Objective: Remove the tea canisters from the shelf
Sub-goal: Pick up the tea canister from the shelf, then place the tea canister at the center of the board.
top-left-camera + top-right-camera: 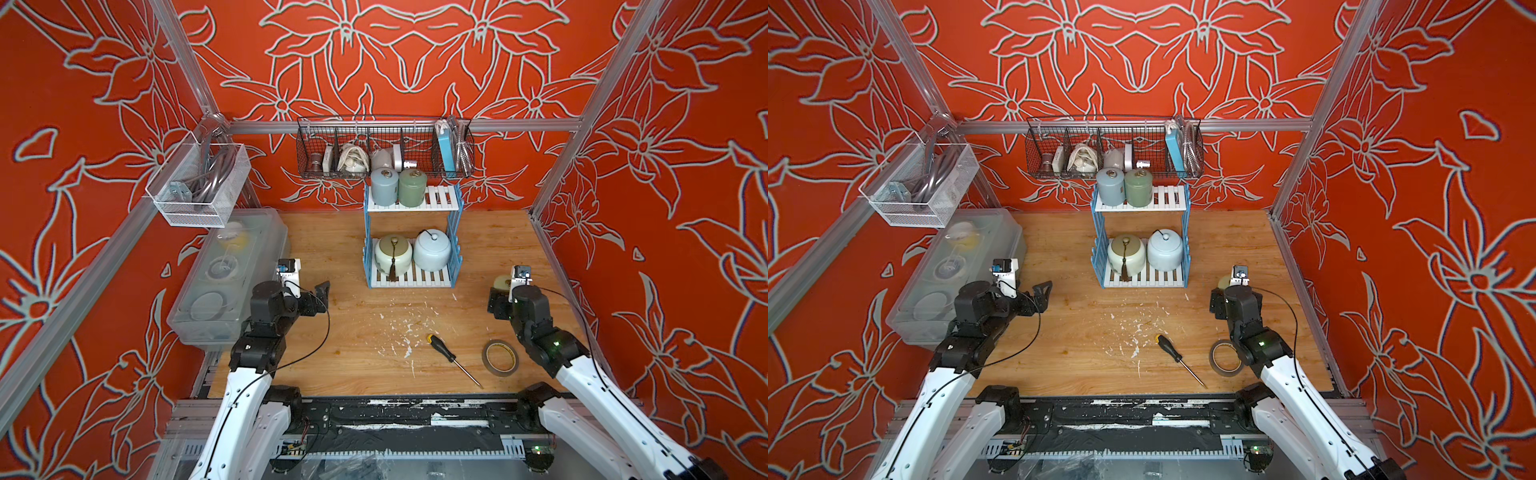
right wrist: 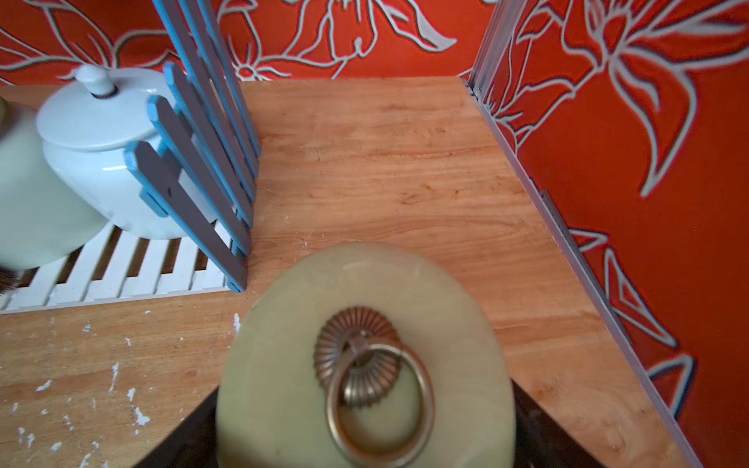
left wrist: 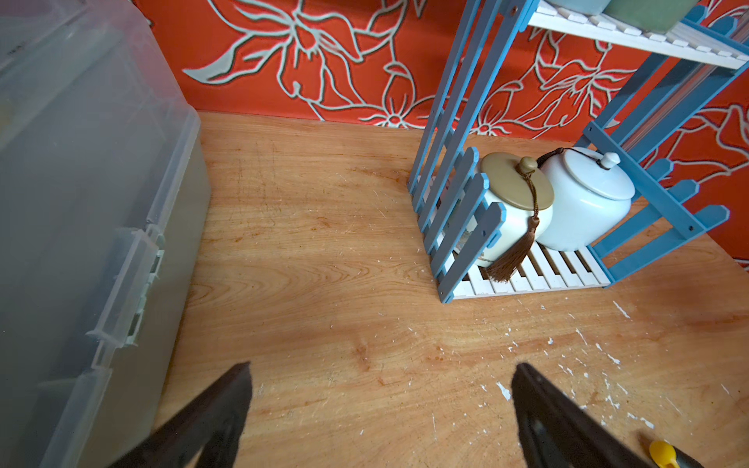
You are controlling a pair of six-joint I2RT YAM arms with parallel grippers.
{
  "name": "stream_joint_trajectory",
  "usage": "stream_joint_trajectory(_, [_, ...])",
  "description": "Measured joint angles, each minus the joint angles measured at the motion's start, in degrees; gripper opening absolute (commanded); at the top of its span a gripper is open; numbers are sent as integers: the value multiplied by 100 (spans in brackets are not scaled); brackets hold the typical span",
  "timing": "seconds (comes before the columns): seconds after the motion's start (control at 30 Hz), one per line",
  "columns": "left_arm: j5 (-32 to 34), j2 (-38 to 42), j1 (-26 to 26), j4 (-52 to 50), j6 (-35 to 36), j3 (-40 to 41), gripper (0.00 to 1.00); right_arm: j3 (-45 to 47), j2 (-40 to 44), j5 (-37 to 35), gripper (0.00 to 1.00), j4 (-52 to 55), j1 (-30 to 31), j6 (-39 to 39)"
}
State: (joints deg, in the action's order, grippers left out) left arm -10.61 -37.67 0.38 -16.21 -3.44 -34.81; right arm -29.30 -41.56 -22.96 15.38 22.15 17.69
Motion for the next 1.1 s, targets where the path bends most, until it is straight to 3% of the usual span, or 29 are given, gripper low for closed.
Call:
stream_joint_trajectory(0.57, [-7, -63, 37, 7, -2, 0, 99, 1106, -181, -573, 40, -813, -55, 824])
stream_joint_trajectory(1.1, [-2, -46, 44, 11, 0, 0, 99, 1285, -800, -621, 43, -1274, -190, 1325])
